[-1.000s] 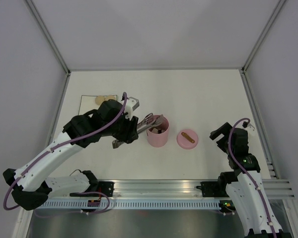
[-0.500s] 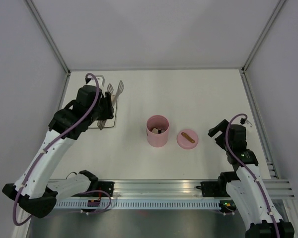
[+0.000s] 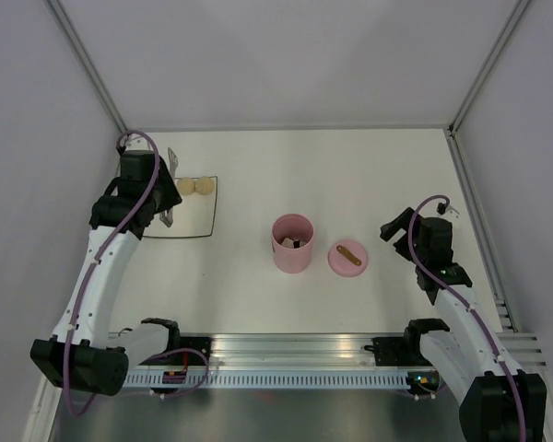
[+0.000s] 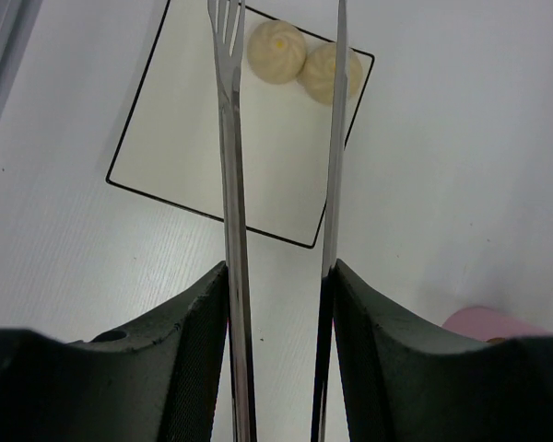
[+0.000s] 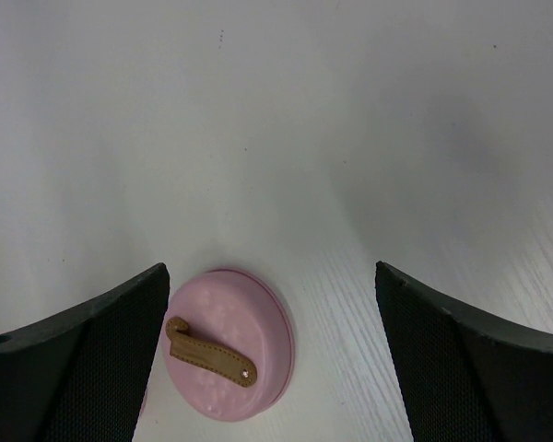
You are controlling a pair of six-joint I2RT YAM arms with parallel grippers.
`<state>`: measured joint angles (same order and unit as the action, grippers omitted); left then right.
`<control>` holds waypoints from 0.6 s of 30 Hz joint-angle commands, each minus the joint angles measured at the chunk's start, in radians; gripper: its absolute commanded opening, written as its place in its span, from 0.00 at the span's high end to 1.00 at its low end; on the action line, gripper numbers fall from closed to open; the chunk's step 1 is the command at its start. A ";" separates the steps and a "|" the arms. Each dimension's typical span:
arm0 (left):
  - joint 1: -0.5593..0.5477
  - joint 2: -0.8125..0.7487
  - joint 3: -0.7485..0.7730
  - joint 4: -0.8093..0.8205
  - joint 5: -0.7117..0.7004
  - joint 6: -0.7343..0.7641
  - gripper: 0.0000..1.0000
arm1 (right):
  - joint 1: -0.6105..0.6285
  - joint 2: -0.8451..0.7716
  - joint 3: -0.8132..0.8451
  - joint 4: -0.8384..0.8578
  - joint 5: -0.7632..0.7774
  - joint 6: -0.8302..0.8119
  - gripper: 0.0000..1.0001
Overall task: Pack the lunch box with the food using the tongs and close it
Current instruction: Pick up the food using the clamp
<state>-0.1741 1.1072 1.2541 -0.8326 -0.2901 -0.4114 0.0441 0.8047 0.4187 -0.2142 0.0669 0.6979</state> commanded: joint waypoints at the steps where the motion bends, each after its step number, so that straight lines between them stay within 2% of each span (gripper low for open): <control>1: 0.089 0.032 -0.013 0.089 0.106 -0.020 0.48 | 0.003 0.022 0.049 0.108 -0.009 -0.023 0.02; 5: 0.165 0.080 -0.012 0.098 0.161 0.002 0.48 | 0.003 0.036 0.054 0.119 -0.021 0.005 0.02; 18: 0.171 0.308 0.019 0.147 0.135 0.045 0.48 | 0.003 -0.038 0.023 0.033 0.040 -0.009 0.02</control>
<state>-0.0040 1.3899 1.2369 -0.7448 -0.1482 -0.3950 0.0441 0.7761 0.4412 -0.1802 0.0845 0.6941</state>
